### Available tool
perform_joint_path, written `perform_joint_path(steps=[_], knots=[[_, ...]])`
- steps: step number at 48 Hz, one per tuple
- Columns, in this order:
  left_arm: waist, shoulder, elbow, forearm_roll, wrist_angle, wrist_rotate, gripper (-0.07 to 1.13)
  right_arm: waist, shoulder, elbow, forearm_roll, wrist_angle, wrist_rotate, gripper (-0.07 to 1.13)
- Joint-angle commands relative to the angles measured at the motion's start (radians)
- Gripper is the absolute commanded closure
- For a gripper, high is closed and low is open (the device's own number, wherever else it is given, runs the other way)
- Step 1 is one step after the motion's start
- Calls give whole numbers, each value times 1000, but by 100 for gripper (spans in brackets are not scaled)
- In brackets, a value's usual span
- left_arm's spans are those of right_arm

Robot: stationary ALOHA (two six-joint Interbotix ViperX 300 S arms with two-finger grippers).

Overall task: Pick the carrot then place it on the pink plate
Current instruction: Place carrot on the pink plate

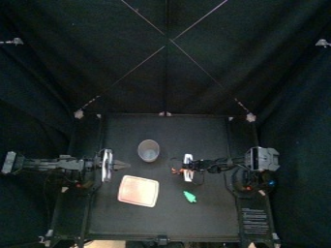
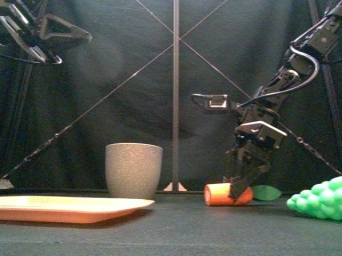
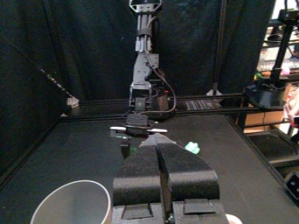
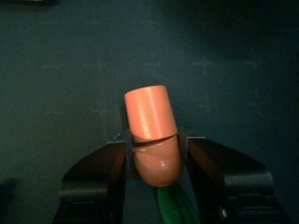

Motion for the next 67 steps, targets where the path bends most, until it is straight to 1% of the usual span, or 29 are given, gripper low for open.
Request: perform_joint_path(steps=[1,4,7,13,26,32,40,53,59,63,67], knots=[[0,2,-15,2,-6,0,109,2,-12,-18,12,0,0,50],[-2,2,-15,2,-6,0,109,2,-12,-25,20,2,0,59],[-2,2,-15,0,-6,0,109,3,-14,-34,26,0,0,62],[-2,2,-15,0,-6,0,109,14,-31,-78,38,0,2,62],[0,2,-20,2,-8,2,109,138,-14,-279,57,0,2,62],[8,2,-21,8,-12,3,109,198,46,-383,61,0,2,61],[15,0,-28,12,-20,3,109,258,153,-508,64,2,2,62],[15,-3,-26,18,-20,3,109,284,321,-675,49,-9,0,61],[14,-5,-23,18,-20,3,109,284,379,-752,49,-6,0,57],[12,-8,-18,18,-20,2,109,279,399,-782,52,-3,0,49],[9,-8,-17,17,-20,2,109,278,408,-793,54,2,0,37]])
